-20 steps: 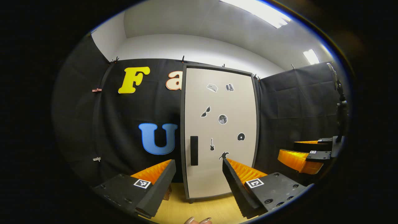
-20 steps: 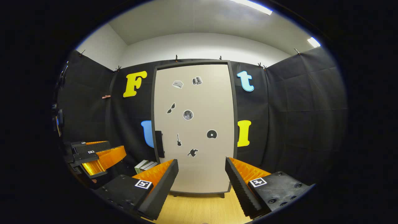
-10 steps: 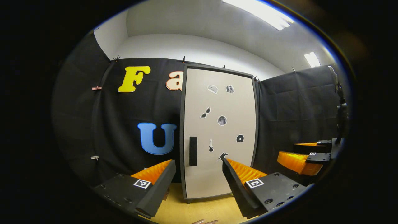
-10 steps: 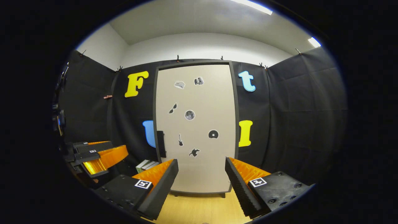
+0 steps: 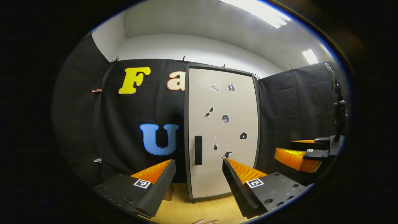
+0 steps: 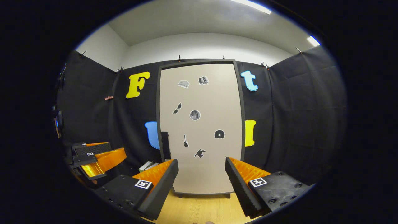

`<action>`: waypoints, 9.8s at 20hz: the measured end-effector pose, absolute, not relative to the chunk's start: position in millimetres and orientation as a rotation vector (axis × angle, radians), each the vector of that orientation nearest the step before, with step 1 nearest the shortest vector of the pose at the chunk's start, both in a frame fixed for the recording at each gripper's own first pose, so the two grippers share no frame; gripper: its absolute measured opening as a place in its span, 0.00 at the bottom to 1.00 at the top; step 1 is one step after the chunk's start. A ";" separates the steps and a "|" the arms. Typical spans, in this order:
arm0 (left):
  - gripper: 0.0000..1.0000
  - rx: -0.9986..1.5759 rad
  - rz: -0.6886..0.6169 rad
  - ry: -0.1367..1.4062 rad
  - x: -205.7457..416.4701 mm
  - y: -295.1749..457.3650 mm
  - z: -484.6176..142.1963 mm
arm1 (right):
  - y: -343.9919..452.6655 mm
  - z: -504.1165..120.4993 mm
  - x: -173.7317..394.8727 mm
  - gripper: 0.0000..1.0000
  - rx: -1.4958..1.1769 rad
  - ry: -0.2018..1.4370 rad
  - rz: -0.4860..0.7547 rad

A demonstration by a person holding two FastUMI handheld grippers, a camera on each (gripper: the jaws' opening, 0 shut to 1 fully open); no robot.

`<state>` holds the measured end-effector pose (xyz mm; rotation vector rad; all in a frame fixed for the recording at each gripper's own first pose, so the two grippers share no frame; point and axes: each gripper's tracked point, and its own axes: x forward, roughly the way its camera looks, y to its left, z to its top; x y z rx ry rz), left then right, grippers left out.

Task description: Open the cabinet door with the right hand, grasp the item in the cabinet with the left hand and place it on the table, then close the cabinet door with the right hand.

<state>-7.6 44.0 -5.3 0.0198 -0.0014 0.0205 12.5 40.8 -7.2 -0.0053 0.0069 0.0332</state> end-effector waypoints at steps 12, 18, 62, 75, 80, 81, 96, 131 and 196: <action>0.95 0.020 0.032 -0.006 -30.3 109.7 -12.4 | 141.2 -23.5 67.0 0.98 -0.021 -0.018 0.131; 0.95 0.010 0.092 -0.013 -35.7 146.6 -17.7 | 187.4 -35.3 123.3 0.97 -0.031 -0.057 0.170; 0.95 0.033 0.095 0.010 -112.2 151.5 -31.1 | 159.0 -80.0 155.6 0.21 -0.055 0.019 0.070; 0.95 -0.015 -0.192 -0.021 -83.1 57.5 -29.1 | 102.6 -70.8 92.7 0.21 -0.086 0.022 0.043; 0.95 -0.087 -0.383 -0.024 -64.0 -4.1 -30.3 | 72.2 -67.0 76.3 0.21 -0.111 0.030 0.007; 0.95 -0.095 -0.416 -0.021 -58.7 -14.3 -31.6 | 64.6 -66.5 72.5 0.21 -0.119 0.033 -0.009; 0.96 -0.114 -0.619 -0.024 7.5 -122.5 -25.5 | -50.7 -76.5 51.9 0.12 -0.073 0.097 -0.141; 0.90 -0.040 -0.174 0.376 338.5 -78.8 -158.7 | -304.4 -45.5 6.4 0.98 -0.175 -0.125 -0.517; 0.21 -0.249 0.041 0.595 -14.1 -148.1 -436.7 | -214.9 -97.8 1.5 0.97 -0.011 -0.148 -0.089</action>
